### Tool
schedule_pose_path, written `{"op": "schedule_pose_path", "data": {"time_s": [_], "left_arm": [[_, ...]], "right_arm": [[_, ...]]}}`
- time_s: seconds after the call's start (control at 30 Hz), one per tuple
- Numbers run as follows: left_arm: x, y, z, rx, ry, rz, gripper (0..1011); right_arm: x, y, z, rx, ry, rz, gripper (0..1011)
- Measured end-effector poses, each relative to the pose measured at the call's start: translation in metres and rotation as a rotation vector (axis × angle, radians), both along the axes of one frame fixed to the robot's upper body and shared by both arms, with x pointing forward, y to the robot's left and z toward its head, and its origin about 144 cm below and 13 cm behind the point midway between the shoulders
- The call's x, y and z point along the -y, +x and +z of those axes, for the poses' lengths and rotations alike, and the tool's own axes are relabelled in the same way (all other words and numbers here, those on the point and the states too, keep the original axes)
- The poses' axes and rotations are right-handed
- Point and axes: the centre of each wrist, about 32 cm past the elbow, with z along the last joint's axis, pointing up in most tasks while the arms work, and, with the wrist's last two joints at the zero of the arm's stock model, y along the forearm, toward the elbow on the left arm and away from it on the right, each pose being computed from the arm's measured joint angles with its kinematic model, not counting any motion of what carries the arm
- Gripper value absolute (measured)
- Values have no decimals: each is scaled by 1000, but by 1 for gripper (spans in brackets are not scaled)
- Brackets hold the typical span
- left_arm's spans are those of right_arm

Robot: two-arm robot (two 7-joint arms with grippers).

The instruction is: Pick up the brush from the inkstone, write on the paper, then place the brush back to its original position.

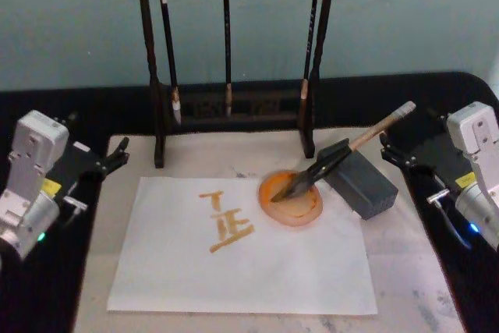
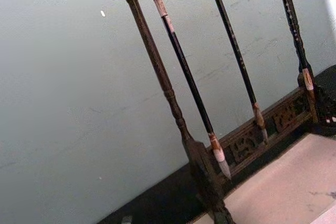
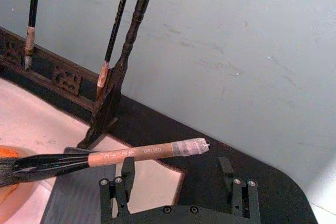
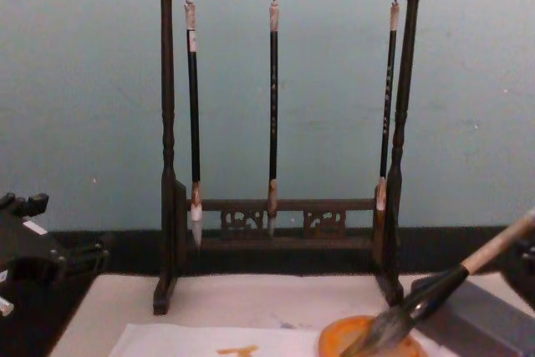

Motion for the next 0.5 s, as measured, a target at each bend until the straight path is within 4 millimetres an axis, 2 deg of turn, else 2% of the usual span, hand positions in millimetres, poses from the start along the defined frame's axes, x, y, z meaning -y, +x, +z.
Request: {"op": "schedule_pose_path", "data": {"time_s": [0.5], "left_arm": [[0, 0, 0, 0, 0, 0, 1010]], "right_arm": [[0, 0, 0, 0, 0, 0, 1000]]}}
